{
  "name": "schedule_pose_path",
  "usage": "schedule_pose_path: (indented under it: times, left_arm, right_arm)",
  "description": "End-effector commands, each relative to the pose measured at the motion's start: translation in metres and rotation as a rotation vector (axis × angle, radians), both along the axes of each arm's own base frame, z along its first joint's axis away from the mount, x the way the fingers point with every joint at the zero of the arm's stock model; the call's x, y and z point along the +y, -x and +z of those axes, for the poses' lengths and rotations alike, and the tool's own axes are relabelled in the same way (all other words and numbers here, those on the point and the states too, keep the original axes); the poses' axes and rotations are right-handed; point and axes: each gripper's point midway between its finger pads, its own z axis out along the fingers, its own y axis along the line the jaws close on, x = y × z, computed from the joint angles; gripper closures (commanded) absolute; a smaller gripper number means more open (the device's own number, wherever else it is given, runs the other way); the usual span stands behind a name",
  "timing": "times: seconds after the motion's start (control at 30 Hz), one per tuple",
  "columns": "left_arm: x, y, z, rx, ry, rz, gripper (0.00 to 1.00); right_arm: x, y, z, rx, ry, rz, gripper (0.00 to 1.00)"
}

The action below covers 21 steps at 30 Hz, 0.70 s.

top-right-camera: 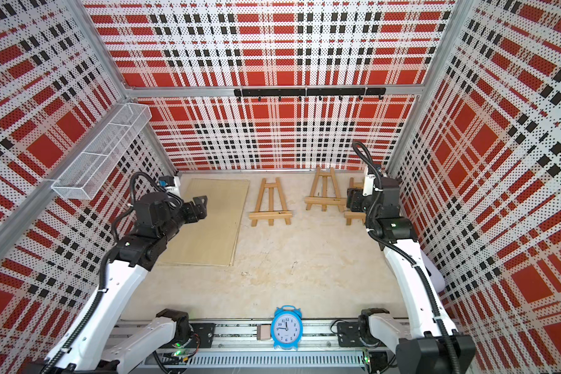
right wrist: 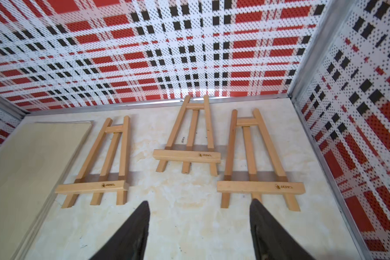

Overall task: Disassemble the easel
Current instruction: Reset both arms

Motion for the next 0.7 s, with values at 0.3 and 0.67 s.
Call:
schedule_pose_path:
  times: [0.3, 0.67]
  left_arm:
    - [0.038, -0.018, -0.079, -0.162, -0.155, 0.158, 0.00]
    - [0.073, -0.024, -0.132, -0.286, -0.260, 0.303, 0.01]
  right_arm:
    - [-0.046, -0.022, -0.088, -0.077, -0.109, -0.104, 0.20]
    - [-0.055, -0.028, -0.123, -0.108, -0.090, -0.141, 0.00]
